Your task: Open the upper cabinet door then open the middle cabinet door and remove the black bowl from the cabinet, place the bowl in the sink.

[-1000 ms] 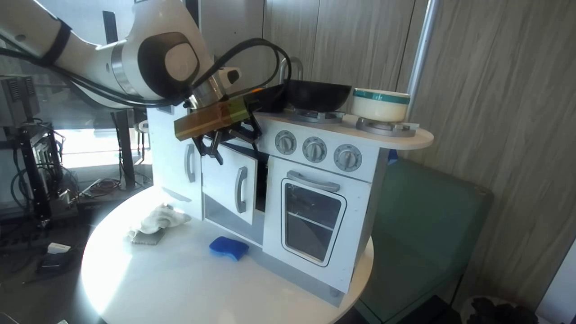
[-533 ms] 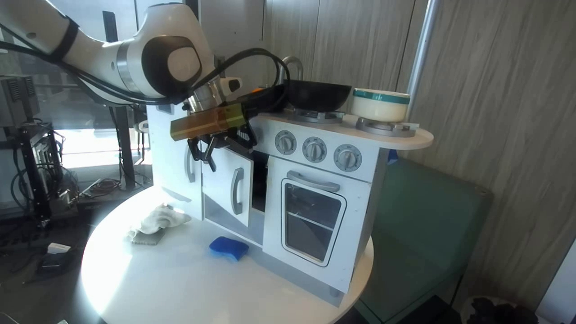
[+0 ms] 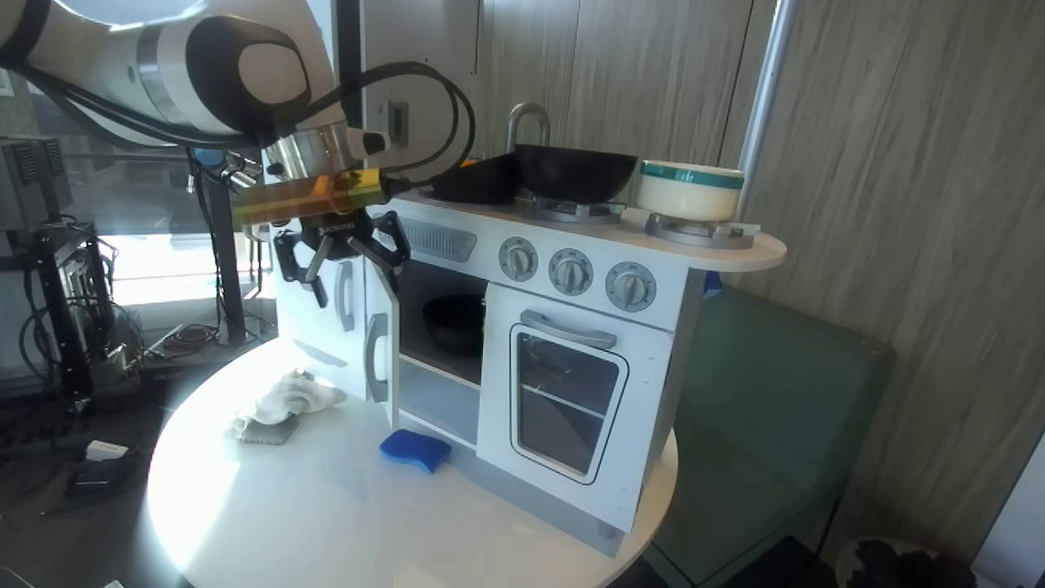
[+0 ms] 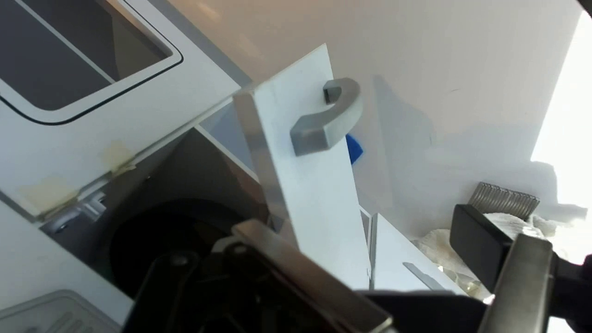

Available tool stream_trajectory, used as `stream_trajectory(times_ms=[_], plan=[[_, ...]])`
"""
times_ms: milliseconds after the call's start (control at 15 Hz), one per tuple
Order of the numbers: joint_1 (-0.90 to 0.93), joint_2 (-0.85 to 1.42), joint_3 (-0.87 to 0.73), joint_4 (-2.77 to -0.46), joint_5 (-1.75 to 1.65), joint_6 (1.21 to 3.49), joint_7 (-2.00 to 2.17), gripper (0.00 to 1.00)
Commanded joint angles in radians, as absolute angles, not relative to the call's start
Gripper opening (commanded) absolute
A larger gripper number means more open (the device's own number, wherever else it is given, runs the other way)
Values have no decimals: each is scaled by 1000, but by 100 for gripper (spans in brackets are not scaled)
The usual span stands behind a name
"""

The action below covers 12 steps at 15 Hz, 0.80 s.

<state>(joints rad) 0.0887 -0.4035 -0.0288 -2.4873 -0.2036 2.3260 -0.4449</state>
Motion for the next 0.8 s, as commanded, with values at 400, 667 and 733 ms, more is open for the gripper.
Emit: stream_trajectory(times_ms=[400, 667, 733], plan=[[220, -435, 34, -2477, -83, 2170, -464, 100], [281, -420, 87, -2457, -70, 2155, -469, 100], [293, -410, 94, -2450, -67, 2161, -475, 100]])
